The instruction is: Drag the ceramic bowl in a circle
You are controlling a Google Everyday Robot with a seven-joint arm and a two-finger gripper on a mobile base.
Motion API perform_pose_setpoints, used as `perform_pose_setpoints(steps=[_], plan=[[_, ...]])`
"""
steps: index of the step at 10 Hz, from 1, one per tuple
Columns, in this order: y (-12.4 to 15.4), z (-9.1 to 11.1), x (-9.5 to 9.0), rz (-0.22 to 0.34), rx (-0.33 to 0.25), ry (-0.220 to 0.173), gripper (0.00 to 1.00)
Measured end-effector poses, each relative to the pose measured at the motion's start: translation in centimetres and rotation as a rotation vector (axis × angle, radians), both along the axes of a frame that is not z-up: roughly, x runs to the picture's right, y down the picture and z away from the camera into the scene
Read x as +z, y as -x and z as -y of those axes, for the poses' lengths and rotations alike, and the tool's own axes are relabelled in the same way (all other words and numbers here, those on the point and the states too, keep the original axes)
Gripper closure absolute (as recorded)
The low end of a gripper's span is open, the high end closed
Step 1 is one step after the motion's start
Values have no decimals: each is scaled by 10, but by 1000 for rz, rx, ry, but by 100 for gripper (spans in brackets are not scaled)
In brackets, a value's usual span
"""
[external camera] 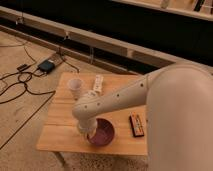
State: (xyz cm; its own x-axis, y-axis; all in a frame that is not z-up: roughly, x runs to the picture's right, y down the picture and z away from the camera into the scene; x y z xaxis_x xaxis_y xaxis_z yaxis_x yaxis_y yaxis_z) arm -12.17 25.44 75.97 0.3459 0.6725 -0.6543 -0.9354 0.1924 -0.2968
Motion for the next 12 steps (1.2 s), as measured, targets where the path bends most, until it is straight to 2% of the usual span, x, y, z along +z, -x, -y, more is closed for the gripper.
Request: perform_pose_setpoints(steps=[1,3,6,9,12], plan=[[23,3,6,26,-33,0,100],[48,13,17,46,-69,-10,100],[65,47,35,35,-97,-59,100],[62,80,49,10,-80,-101,100],[36,106,67,-46,-28,-126,100]])
